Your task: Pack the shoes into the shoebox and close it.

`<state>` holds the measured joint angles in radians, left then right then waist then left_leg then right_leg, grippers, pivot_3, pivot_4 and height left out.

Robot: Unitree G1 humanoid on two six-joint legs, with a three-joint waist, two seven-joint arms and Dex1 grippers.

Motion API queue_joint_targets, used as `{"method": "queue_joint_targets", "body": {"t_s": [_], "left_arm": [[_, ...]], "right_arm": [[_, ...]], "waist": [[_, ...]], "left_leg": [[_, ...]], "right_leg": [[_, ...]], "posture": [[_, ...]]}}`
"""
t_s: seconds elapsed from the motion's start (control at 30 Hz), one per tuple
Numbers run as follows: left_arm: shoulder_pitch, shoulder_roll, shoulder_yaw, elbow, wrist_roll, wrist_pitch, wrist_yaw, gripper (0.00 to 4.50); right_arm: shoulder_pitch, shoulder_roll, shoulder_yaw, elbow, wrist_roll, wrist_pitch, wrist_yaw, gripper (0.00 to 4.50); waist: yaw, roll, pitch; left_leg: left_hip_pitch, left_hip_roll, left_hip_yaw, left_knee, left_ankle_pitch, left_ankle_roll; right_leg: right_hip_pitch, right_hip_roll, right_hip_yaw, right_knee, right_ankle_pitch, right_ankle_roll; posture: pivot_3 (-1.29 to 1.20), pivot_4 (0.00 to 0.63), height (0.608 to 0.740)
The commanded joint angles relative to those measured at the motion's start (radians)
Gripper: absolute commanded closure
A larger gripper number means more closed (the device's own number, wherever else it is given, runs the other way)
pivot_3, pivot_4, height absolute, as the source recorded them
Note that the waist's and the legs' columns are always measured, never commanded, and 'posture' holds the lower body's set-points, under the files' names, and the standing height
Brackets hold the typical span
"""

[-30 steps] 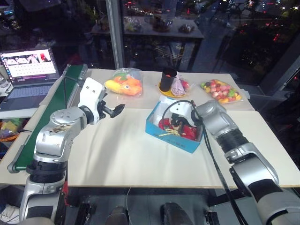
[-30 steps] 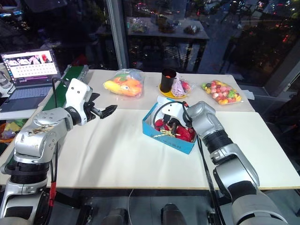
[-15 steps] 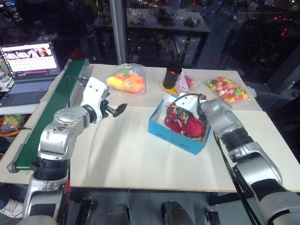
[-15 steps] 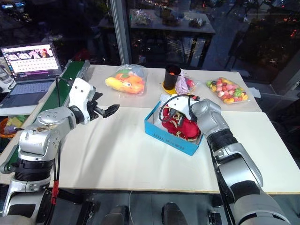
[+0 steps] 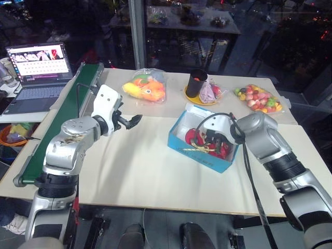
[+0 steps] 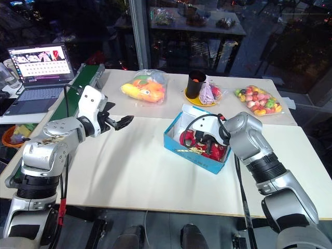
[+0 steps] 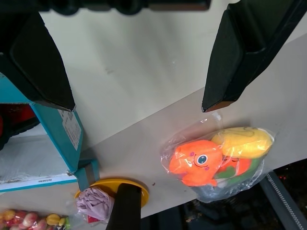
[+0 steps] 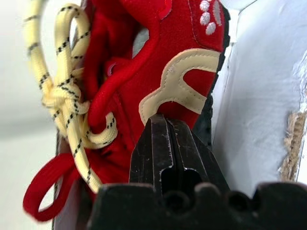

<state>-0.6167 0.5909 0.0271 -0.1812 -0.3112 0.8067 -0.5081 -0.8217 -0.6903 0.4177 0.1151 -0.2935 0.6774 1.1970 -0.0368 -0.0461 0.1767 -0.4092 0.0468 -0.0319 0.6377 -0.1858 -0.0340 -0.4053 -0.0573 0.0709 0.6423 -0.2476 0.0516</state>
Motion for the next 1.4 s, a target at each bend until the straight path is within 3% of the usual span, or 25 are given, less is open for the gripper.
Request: {"method": "queue_joint_targets", "body": {"t_s": [0.03, 0.23, 0.37, 0.57, 0.7, 0.87, 1.0, 1.13, 1.23, 1.4], "left_arm": [[-0.026, 0.001, 0.003, -0.014, 0.011, -0.031, -0.006, 0.00], [-0.030, 0.008, 0.004, -0.007, 0.012, -0.033, -0.017, 0.00], [-0.030, 0.020, -0.001, -0.005, 0.013, -0.034, -0.036, 0.00], [-0.049, 0.042, -0.027, 0.035, 0.020, -0.055, -0.093, 0.00], [-0.069, 0.036, -0.070, 0.063, 0.020, -0.076, -0.149, 0.00], [-0.123, 0.003, -0.125, 0.117, 0.011, -0.117, -0.232, 0.00], [-0.155, -0.013, -0.144, 0.156, 0.020, -0.143, -0.267, 0.00], [-0.179, -0.029, -0.161, 0.193, 0.032, -0.167, -0.288, 0.00], [-0.197, -0.039, -0.170, 0.200, 0.034, -0.171, -0.300, 0.00], [-0.194, -0.018, -0.161, 0.176, 0.030, -0.160, -0.330, 0.00]], "right_arm": [[0.024, 0.016, 0.045, 0.038, -0.009, 0.000, -0.007, 4.48], [-0.012, 0.059, 0.003, 0.052, 0.001, 0.022, -0.064, 4.48], [-0.056, 0.045, -0.095, -0.020, 0.101, 0.141, -0.011, 4.48], [-0.153, -0.075, -0.248, -0.113, 0.237, 0.304, 0.033, 4.48], [-0.154, -0.201, -0.288, -0.149, 0.262, 0.332, 0.027, 4.48], [0.014, -0.368, -0.377, -0.218, 0.272, 0.375, -0.027, 4.48], [0.192, -0.426, -0.458, -0.292, 0.296, 0.415, -0.082, 4.48], [0.361, -0.387, -0.492, -0.310, 0.284, 0.400, -0.195, 4.48], [0.369, -0.252, -0.436, -0.203, 0.230, 0.257, -0.377, 4.48], [0.346, -0.131, -0.380, -0.040, 0.189, 0.074, -0.521, 4.48]], "waist": [[0.000, 0.000, 0.000], [-0.005, 0.000, 0.000], [-0.009, 0.001, 0.001], [-0.006, 0.009, 0.007], [0.008, 0.009, 0.008], [0.023, 0.009, 0.008], [0.025, 0.010, 0.008], [0.015, 0.010, 0.008], [-0.001, 0.009, 0.008], [-0.010, 0.011, 0.009]], "left_leg": [[0.000, 0.000, 0.000, 0.000, 0.000, 0.000], [0.000, 0.000, 0.000, 0.000, 0.000, 0.000], [0.001, 0.000, 0.000, 0.000, 0.000, 0.000], [-0.004, 0.000, 0.000, 0.000, 0.001, 0.000], [-0.018, -0.001, 0.000, 0.001, 0.001, 0.000], [-0.022, -0.002, 0.000, 0.001, 0.000, 0.001], [-0.022, -0.003, 0.000, 0.002, 0.000, 0.001], [-0.020, -0.003, 0.001, 0.004, 0.000, 0.002], [-0.017, -0.002, 0.001, 0.005, 0.002, 0.003], [-0.016, -0.003, 0.001, 0.006, 0.008, 0.004]], "right_leg": [[0.000, 0.000, 0.000, 0.000, 0.000, 0.000], [0.000, 0.000, 0.000, 0.000, 0.000, 0.000], [0.000, 0.000, 0.000, 0.001, 0.000, 0.000], [-0.004, 0.000, 0.001, 0.002, 0.000, -0.001], [-0.019, 0.000, 0.000, 0.004, 0.005, -0.008], [-0.020, -0.002, 0.000, 0.001, 0.004, -0.007], [-0.020, -0.003, 0.000, 0.001, 0.004, -0.006], [-0.019, -0.002, 0.001, 0.004, 0.004, -0.006], [-0.017, -0.001, 0.002, 0.005, 0.002, -0.002], [-0.016, -0.001, 0.004, 0.005, 0.006, 0.002]], "posture": [[0.00, 0.150, 0.733], [0.00, 0.150, 0.733], [0.00, 0.150, 0.733], [0.00, 0.150, 0.733], [0.00, 0.150, 0.733], [0.00, 0.150, 0.733], [0.00, 0.150, 0.733], [0.00, 0.150, 0.733], [0.00, 0.150, 0.733], [0.00, 0.150, 0.733]]}}
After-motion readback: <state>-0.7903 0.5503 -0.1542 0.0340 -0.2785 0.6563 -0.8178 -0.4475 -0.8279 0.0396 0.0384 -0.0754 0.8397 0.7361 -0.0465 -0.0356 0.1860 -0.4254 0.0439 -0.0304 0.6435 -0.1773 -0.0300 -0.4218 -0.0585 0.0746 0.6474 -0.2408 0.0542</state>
